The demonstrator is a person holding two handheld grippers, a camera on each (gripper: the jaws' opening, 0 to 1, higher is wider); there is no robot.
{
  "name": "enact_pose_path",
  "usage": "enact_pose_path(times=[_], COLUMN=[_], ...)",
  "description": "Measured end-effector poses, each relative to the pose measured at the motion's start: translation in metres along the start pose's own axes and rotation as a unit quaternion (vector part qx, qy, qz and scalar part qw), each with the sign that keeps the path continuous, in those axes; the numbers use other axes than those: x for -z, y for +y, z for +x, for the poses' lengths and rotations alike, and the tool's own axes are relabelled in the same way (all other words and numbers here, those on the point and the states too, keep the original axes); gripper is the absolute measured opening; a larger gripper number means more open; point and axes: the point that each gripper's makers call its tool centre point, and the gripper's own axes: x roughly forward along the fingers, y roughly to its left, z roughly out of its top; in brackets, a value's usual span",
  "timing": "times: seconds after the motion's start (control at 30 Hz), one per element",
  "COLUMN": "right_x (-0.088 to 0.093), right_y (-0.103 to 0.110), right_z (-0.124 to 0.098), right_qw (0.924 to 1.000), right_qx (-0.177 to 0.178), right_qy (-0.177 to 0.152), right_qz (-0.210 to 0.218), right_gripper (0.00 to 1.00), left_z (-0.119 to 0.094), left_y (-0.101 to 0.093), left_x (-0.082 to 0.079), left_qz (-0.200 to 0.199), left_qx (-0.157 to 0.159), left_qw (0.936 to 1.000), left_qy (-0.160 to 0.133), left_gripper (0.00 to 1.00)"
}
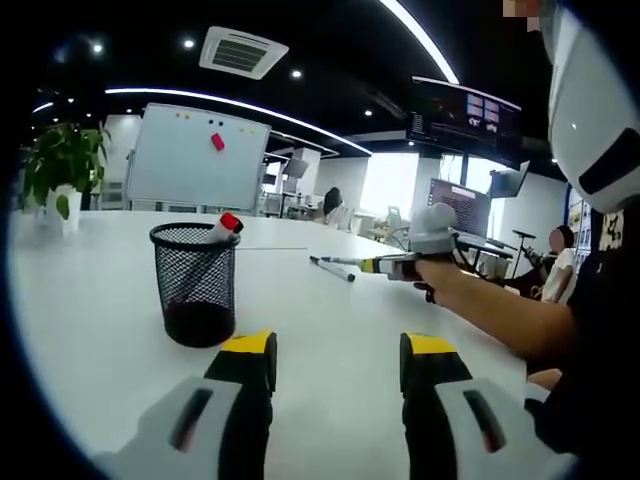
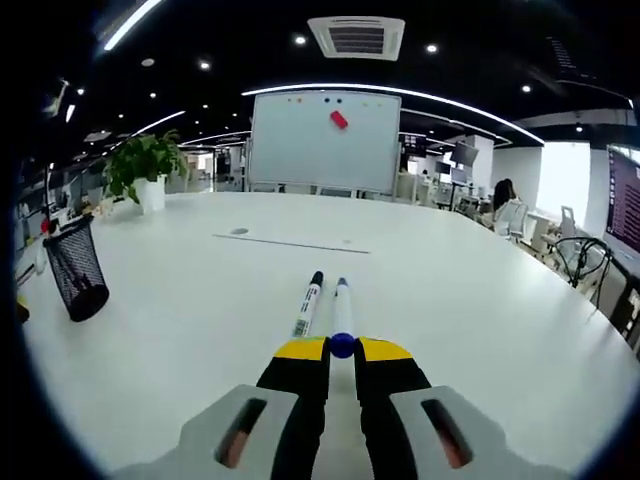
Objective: Pick up the whiteboard markers from the pen holder and place them facing the whiteboard neatly
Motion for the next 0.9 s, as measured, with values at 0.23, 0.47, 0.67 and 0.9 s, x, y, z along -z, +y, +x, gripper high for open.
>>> enact_pose_path(times=[0.23, 0.47, 0.67, 0.9], right_x=[0.0014, 0.0041, 0.0097, 0.0098], right_y=[0.0004, 0.0005, 0.0003, 0.0013], right_z=[0.0011, 0.0022, 0.0077, 0.0078], right_qw=[1.0, 1.0, 0.9998, 0.9997], right_qx=[0.003, 0.003, 0.0, 0.003], right_qy=[0.001, 0.007, 0.021, 0.025], right_qz=[-0.005, -0.001, 0.002, -0.002], right_gripper=[0.14, 0.14, 0.14, 0.14], left_z=[-0.0006, 0.0002, -0.0001, -0.0002], left_y=[0.002, 0.0018, 0.0029, 0.004], left_x=[-0.0007, 0.0001, -0.0004, 0.0001], left_qz=[-0.001, -0.002, -0.003, -0.004], left_qx=[-0.003, -0.001, -0.002, -0.004], left_qw=[1.0, 1.0, 1.0, 1.0], left_qy=[-0.002, 0.0, -0.001, -0.001], left_gripper=[0.51, 0.51, 0.51, 0.51])
